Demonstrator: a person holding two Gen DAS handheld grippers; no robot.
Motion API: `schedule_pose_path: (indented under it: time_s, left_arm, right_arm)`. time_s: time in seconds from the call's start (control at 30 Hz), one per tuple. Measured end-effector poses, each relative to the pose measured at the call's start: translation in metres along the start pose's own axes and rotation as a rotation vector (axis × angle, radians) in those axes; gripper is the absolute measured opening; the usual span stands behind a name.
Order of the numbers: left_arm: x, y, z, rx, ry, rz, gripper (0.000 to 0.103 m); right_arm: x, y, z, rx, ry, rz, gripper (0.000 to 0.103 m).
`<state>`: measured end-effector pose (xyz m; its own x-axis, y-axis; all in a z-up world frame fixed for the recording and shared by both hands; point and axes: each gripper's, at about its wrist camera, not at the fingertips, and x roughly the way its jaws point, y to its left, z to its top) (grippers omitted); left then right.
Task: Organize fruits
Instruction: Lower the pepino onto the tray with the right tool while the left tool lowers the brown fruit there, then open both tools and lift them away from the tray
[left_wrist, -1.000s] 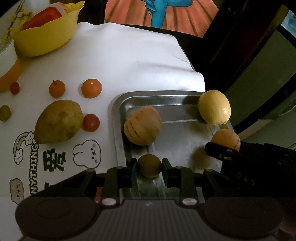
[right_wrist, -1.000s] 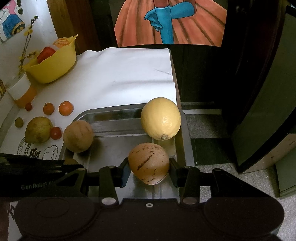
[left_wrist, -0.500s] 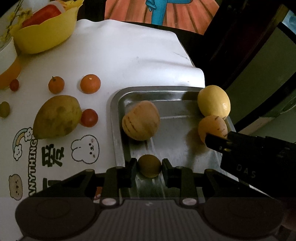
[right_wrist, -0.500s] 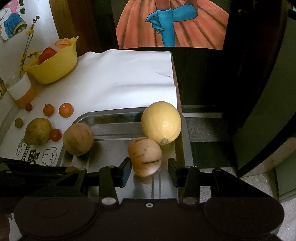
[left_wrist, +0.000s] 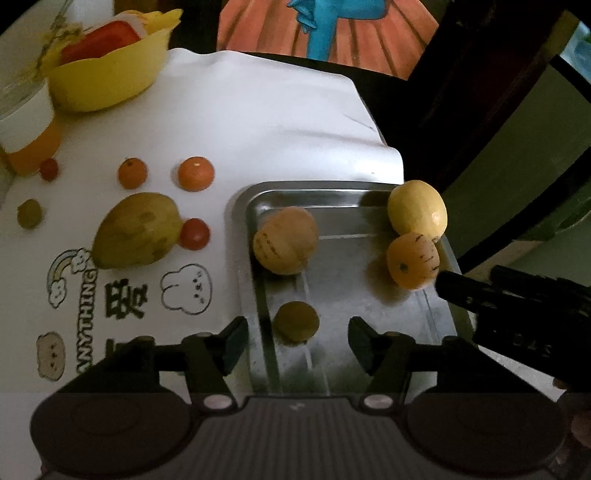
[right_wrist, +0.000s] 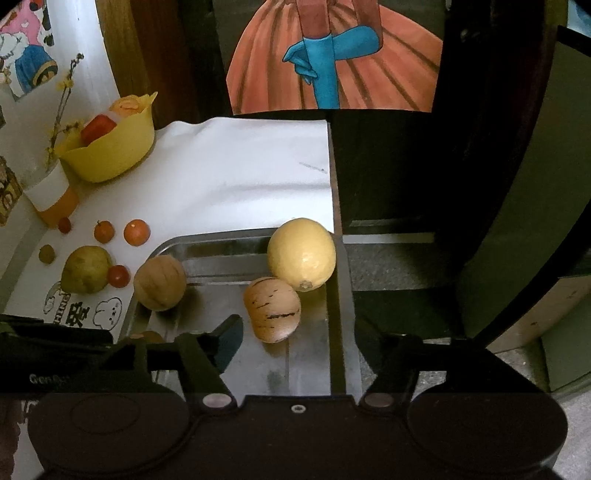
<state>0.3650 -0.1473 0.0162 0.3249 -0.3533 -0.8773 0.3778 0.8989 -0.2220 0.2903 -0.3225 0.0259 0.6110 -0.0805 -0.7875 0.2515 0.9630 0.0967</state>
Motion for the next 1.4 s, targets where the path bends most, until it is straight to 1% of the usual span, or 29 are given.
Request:
schedule_pose_path:
  time_s: [0.03, 0.07, 0.1, 0.13, 0.17, 0.2, 0.23, 0.33, 0.47, 0.6, 0.73, 0.83, 0.9, 1.03, 1.13, 1.2, 1.3, 1.4]
  left_arm:
    - [-0.003, 0.002, -0.001, -0.008, -0.001, 0.005, 0.072]
    - [-0.006, 0.004, -0.002, -0.015, -0.004, 0.010, 0.080]
    - [-0.010, 0.006, -0.003, -0.021, -0.011, 0.017, 0.088]
    - [-0.015, 0.008, -0.004, -0.028, -0.021, 0.024, 0.091]
    - [-0.019, 0.010, -0.005, -0.034, -0.032, 0.032, 0.097]
    - [-0.023, 0.011, -0.006, -0.036, -0.040, 0.042, 0.101]
    - [-0.028, 0.013, -0.008, -0.037, -0.048, 0.054, 0.102]
    - [-0.041, 0.018, -0.013, -0.029, -0.062, 0.084, 0.102]
    - [-0.057, 0.023, -0.023, -0.010, -0.073, 0.116, 0.102]
    - [-0.073, 0.022, -0.038, 0.060, -0.088, 0.139, 0.102]
    - [-0.085, 0.021, -0.052, 0.117, -0.085, 0.139, 0.102]
    - [-0.092, 0.020, -0.064, 0.153, -0.071, 0.128, 0.102]
    - [-0.095, 0.019, -0.072, 0.182, -0.054, 0.126, 0.102]
    - [-0.100, 0.017, -0.085, 0.225, -0.014, 0.126, 0.102]
    - [-0.101, 0.017, -0.093, 0.243, 0.017, 0.123, 0.102]
    - [-0.100, 0.018, -0.098, 0.250, 0.037, 0.138, 0.102]
    - [-0.099, 0.022, -0.102, 0.237, 0.060, 0.171, 0.102]
    - [-0.100, 0.029, -0.104, 0.212, 0.081, 0.206, 0.102]
  right_arm:
    - [-0.003, 0.000, 0.000, 0.001, -0.003, 0.000, 0.078]
    - [-0.007, -0.001, -0.001, 0.003, -0.006, 0.000, 0.079]
    - [-0.010, -0.002, -0.001, 0.005, -0.008, 0.000, 0.083]
    - [-0.014, -0.002, -0.002, 0.008, -0.010, 0.001, 0.085]
    - [-0.017, -0.002, -0.003, 0.009, -0.011, 0.001, 0.087]
    - [-0.021, -0.002, -0.003, 0.010, -0.013, 0.003, 0.090]
    - [-0.025, -0.002, -0.004, 0.012, -0.014, 0.006, 0.093]
    - [-0.037, -0.002, -0.007, 0.021, -0.013, 0.026, 0.102]
    - [-0.054, 0.003, -0.015, -0.001, 0.013, 0.036, 0.102]
    - [-0.071, 0.008, -0.026, -0.020, 0.051, 0.049, 0.102]
    - [-0.084, 0.017, -0.037, -0.032, 0.103, 0.057, 0.102]
    - [-0.091, 0.022, -0.049, -0.033, 0.164, 0.046, 0.102]
    - [-0.092, 0.024, -0.057, -0.020, 0.223, 0.030, 0.102]
    - [-0.088, 0.026, -0.071, 0.010, 0.363, 0.050, 0.102]
    - [-0.081, 0.030, -0.081, 0.026, 0.456, 0.083, 0.102]
    - [-0.074, 0.036, -0.087, 0.018, 0.519, 0.100, 0.102]
    - [-0.068, 0.044, -0.092, 0.007, 0.571, 0.138, 0.102]
    - [-0.066, 0.054, -0.093, -0.002, 0.591, 0.181, 0.102]
